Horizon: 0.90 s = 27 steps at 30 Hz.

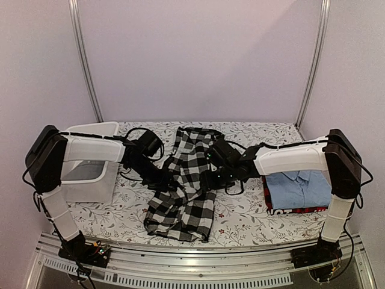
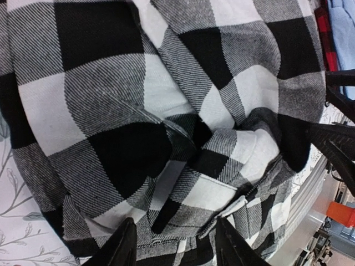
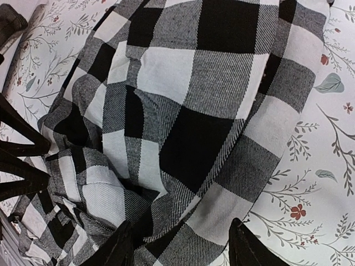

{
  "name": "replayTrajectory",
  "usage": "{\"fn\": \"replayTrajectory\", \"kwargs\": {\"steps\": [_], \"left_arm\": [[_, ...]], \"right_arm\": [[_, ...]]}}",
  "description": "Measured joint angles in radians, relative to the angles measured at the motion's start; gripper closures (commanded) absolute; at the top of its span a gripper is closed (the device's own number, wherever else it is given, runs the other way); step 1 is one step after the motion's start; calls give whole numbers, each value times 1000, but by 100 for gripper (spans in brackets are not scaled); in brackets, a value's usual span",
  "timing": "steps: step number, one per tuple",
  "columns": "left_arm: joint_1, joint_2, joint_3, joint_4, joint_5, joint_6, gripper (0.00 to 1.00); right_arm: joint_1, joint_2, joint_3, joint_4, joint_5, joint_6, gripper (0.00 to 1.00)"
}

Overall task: Fold and stack the long sleeve shirts
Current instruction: Adjust the sleeve of the rectangle-folded shirt.

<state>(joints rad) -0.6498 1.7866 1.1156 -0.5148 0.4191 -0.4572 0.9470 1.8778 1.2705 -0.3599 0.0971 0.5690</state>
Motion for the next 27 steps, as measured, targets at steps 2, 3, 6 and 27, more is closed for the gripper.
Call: {"fn": "replayTrajectory", "kwargs": {"steps": [2, 3, 6, 27], "left_arm": [[-4, 10, 0, 3, 6, 0, 52], [-6, 15, 0, 3, 8, 0, 52], [-17, 30, 0, 6, 19, 0, 58], [-122, -56, 91, -52, 124, -30, 92]], "right_arm": [[-6, 1, -2, 1, 0, 3, 47], [-10, 1, -3, 0, 0, 6, 48], [-21, 1, -19, 2, 1, 13, 51], [-41, 1, -73, 23, -23, 18, 55]]}}
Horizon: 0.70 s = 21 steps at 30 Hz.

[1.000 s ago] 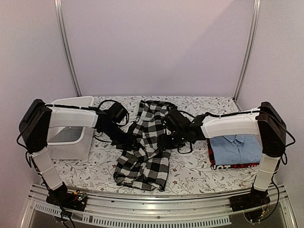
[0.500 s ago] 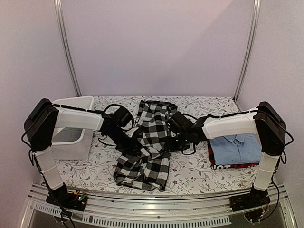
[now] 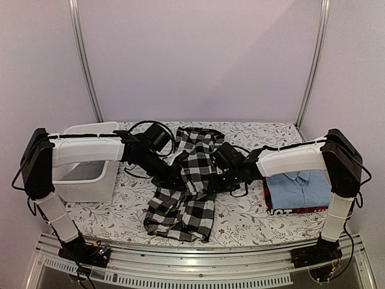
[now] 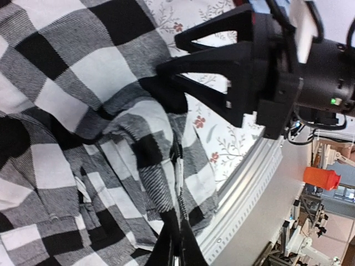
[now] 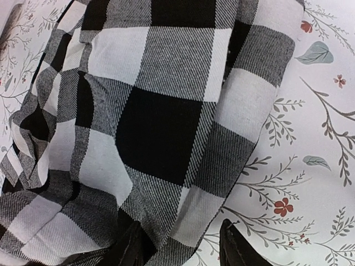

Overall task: Fold and stack the long sleeve shirts
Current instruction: Adjust the sleeve of the rectangle-folded shirt.

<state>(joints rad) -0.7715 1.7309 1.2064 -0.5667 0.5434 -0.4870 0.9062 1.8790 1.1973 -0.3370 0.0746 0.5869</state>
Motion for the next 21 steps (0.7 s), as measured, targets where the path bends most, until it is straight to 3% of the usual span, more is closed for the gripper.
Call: {"fn": "replayTrajectory", "kwargs": {"steps": [3, 8, 21], "left_arm": [[-29, -34, 2, -19, 24, -9, 79], [-113, -37, 4, -66, 35, 3, 68], [-136, -51, -45, -3, -68, -67, 58]], "right_arm": [[-1, 0, 0, 5, -3, -1, 54], [-3, -8, -20, 21, -11, -4, 54], [40, -105, -90, 51, -51, 5, 58]]}}
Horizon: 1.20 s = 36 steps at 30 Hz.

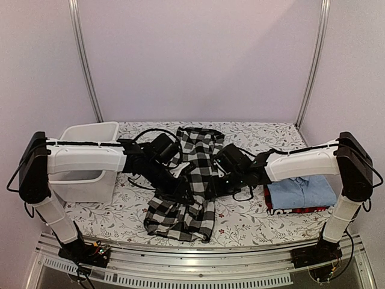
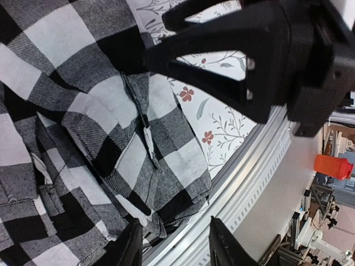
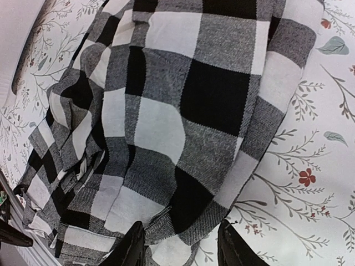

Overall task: Fold and stack the long sleeve shirts
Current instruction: Adjust the sleeve of the rectangle-folded shirt.

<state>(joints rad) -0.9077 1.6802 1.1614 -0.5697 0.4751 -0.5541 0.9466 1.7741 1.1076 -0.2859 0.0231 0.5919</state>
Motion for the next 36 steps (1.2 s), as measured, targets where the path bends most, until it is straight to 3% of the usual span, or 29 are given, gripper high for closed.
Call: {"fn": "replayTrajectory", "kwargs": {"steps": [8, 13, 16, 36], "left_arm": [[1, 122, 1, 74, 6, -5, 59], [2, 162, 0, 83, 15, -16, 84], [3, 162, 1, 108, 37, -32, 90], [53, 78, -90, 132, -1, -56, 86]], "right_arm": [[42, 0, 0, 11, -40, 42, 59], [54, 0, -2, 15, -47, 65, 59], [63, 0, -9, 19, -53, 77, 59], [162, 78, 15, 13, -68, 116, 58]]}}
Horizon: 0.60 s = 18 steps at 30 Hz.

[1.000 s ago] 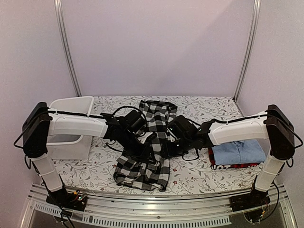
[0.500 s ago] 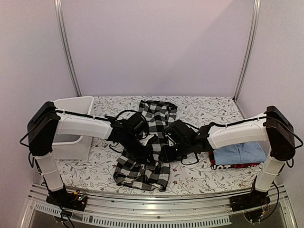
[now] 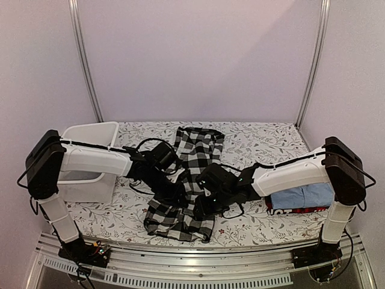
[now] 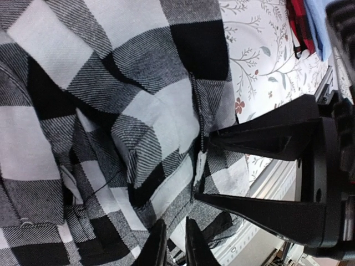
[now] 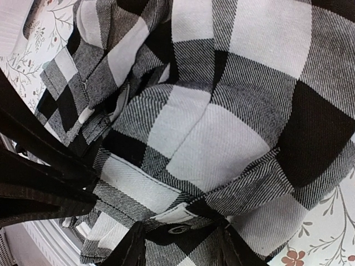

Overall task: Fold and stack the long sleeve shirts
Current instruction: Adjust the sleeve of the rectangle-folded shirt.

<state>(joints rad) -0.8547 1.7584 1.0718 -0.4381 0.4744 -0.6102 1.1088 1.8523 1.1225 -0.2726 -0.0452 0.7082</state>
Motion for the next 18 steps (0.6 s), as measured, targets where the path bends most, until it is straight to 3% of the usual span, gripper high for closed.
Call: {"fn": "replayTrajectory", "kwargs": {"steps": [4, 10, 13, 15, 18], "left_arm": [[10, -13, -19, 1, -3, 3, 86], [41, -68, -59, 10, -11, 14, 86], [64, -108, -89, 18, -12, 18, 86], [81, -134, -108, 22, -11, 22, 85], [100, -162, -123, 32, -9, 33, 79]], "right_arm": [[2, 32, 38, -9, -2, 10, 66], [2, 71, 109, -48, -1, 16, 91], [2, 83, 155, -93, 2, 17, 98], [2, 84, 188, -131, 6, 19, 99], [2, 84, 237, -189, 9, 24, 86]]}}
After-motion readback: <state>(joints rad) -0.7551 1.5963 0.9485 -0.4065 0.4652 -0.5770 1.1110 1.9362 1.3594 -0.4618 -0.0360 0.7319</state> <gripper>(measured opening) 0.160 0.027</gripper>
